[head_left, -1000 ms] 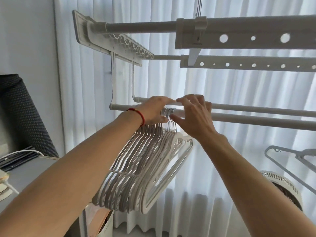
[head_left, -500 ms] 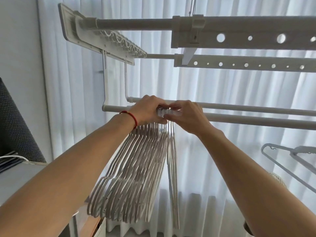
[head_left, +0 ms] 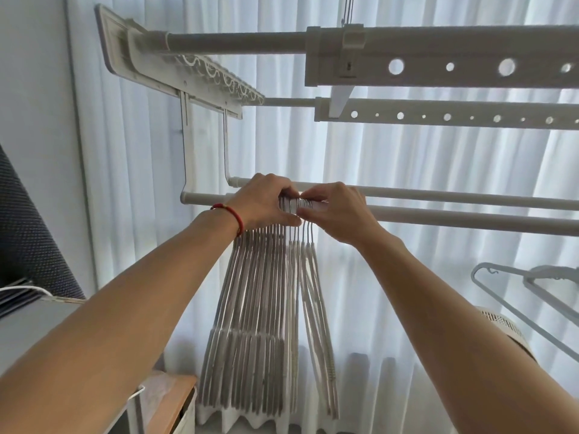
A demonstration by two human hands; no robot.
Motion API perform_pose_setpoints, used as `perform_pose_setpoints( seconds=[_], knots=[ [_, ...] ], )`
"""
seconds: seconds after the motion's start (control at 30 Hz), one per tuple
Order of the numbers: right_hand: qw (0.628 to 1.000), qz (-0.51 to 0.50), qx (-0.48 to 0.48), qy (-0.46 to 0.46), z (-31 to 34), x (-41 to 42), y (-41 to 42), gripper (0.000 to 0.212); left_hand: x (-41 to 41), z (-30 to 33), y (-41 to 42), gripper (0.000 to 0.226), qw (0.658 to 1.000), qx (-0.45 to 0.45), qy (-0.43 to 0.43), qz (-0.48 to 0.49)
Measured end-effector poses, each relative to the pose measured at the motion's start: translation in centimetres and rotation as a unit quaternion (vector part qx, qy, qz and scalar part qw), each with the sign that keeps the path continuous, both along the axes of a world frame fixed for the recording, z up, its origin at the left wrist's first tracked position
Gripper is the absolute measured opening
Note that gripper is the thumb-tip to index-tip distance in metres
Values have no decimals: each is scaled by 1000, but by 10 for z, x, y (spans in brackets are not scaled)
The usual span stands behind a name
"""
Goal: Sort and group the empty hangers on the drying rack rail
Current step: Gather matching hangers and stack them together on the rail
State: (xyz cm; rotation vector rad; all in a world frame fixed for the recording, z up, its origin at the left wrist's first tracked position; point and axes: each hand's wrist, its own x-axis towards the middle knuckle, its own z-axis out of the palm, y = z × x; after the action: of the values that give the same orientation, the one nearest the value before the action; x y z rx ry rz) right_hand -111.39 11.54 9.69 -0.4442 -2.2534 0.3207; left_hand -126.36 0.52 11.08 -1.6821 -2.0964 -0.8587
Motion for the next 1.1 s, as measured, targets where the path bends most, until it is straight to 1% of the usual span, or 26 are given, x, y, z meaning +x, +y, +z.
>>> perform_pose_setpoints(
  seconds=[0.13, 0.27, 0.43, 0.67, 0.97, 1.1],
  knots=[
    [1000, -2, -4, 3, 1, 1, -2, 26, 0, 1, -3, 55, 1000, -5, -9, -5],
    [1000, 10, -4, -1, 0, 1, 1, 25, 2, 0, -4, 53, 1000, -1, -5, -5],
    [999, 26, -5, -46, 4, 8, 8, 44, 1, -2, -4, 52, 1000, -2, -7, -10],
    [1000, 29, -4, -5, 1, 8, 5, 34, 1, -3, -1, 51, 1000, 6, -1, -18],
    [999, 37, 1, 6, -1, 8, 6, 29, 5, -2, -2, 54, 1000, -6, 17, -20],
    [999, 45, -1, -8, 0, 10, 10, 35, 6, -2, -3, 59, 1000, -11, 13, -21]
  ],
)
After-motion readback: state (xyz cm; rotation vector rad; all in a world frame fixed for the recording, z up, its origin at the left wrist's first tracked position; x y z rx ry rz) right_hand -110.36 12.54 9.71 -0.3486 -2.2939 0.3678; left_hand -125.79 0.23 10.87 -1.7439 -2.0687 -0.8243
